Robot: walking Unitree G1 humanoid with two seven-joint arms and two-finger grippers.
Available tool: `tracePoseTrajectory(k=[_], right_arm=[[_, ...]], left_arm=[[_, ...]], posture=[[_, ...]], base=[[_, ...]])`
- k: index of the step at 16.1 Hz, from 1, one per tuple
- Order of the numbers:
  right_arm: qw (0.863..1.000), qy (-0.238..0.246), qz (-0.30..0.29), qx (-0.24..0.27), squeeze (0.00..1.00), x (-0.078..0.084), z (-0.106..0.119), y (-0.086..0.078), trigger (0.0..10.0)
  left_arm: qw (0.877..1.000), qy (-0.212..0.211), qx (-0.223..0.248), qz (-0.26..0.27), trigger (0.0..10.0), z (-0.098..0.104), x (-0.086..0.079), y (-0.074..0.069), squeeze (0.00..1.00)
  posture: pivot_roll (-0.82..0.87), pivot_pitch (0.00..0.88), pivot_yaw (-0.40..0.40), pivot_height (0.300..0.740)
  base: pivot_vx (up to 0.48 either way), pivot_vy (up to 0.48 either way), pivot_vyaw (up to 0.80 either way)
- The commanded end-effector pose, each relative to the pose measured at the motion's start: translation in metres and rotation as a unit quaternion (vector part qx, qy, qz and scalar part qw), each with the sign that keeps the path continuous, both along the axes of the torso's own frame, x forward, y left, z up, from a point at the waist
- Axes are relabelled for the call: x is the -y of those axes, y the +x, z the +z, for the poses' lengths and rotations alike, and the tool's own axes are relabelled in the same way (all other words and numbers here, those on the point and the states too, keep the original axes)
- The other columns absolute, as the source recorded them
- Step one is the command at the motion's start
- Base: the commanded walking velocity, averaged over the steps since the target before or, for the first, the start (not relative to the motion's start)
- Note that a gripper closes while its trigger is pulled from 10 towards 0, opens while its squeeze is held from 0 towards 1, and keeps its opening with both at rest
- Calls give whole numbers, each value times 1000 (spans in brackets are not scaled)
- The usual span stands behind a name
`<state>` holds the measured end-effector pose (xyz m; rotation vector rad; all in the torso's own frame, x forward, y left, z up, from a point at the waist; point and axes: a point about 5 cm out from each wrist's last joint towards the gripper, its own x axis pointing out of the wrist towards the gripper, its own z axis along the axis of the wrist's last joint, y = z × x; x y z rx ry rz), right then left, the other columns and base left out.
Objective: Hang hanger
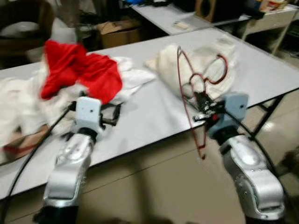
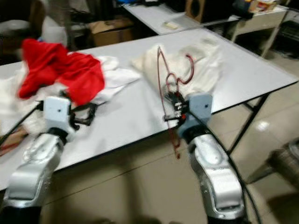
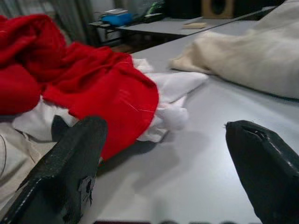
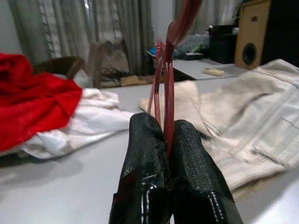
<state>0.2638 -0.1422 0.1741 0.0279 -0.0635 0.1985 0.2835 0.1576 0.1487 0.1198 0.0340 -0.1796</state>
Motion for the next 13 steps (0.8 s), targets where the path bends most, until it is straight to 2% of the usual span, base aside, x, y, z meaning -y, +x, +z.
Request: tracePoseTrajectory(k=[1,3,4,8,11,13], right_arm=[[1000,1,-9,0,0,2,-1,0,10000],[1000,3,-10,0,0,3,-1,0,10000],[1000,-1,-12,1,0,3,-1,0,10000],[1000,-4,-4,-4,0,0,-4,2,10000],[1000,-1,0,-8,0,0,-5,3,10000],[1000,-22,15,-10,0,-3,-6,6,10000]], left_arm=[[1000,6,6,5,10000,2,-3,3,0],[999,14,25,-16,10000,7,3,4,0],[999,17,26,-19,10000,7,5,3,0],[1000,-2,14,16,10000,1,-5,3,0],[1000,-5,17,15,10000,0,-6,3,0],[999,-13,26,15,10000,3,-5,4,0]], posture=[[-109,0,70,740],[-109,0,71,740],[-107,0,66,740],[-106,0,54,740],[-108,0,51,740],[-108,0,46,740]], base=[[0,270,0],[0,0,0],[0,-416,0],[0,-68,0],[0,0,0],[382,0,0]])
